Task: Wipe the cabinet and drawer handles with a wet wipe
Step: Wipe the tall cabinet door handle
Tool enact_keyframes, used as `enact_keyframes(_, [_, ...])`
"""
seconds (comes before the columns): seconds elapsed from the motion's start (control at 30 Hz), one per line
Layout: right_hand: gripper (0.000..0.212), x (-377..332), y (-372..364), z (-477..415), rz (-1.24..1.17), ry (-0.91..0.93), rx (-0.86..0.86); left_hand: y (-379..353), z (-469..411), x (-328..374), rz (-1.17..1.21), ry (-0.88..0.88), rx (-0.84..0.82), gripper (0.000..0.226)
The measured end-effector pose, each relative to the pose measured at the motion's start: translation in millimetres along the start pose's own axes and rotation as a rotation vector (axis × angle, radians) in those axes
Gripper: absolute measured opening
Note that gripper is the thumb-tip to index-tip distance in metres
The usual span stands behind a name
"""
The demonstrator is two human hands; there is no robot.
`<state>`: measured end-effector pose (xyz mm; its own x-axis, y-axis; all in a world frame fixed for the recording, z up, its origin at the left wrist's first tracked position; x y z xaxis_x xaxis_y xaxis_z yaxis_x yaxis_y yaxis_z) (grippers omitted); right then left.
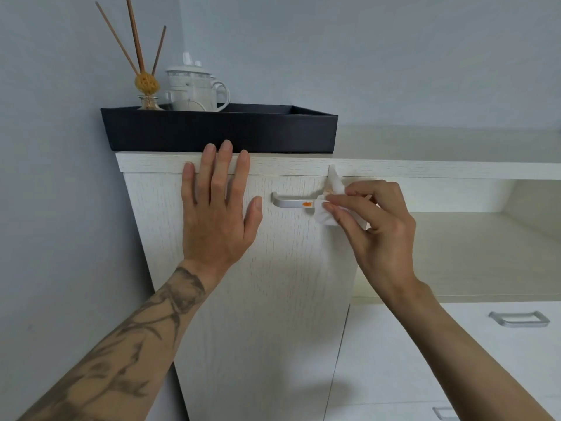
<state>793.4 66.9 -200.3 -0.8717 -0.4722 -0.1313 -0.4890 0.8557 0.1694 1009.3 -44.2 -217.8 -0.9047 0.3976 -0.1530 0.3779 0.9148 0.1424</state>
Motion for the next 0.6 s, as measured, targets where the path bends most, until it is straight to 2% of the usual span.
enact_keyframes(0.23, [0.012, -3, -12, -6, -0.050, -0.023, -0.035, -1, 1, 0, 0.003, 0.000, -0.003, 0.067])
enact_keyframes(0.37, [0.012, 6, -2, -1, -0.081, -0.118, 0.007, -1, 1, 1, 0.000, -0.004, -0.004, 0.068])
enact_keyframes(0.6, [0.011, -4, -13, -5, -0.049, -0.118, -0.027, -2, 1, 0, 0.008, -0.013, -0.012, 0.069])
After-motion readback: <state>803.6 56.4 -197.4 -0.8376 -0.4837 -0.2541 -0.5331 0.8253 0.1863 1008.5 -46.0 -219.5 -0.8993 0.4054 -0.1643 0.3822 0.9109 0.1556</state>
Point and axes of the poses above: each hand's wrist, its own z-axis away from the middle knuckle, its own y-axis out of the back of the hand, x = y × z, the point moved 8 cm from there along -z, towards the middle knuckle, and after that the axes turned 2 degrees about x, right-handed, at the moved point
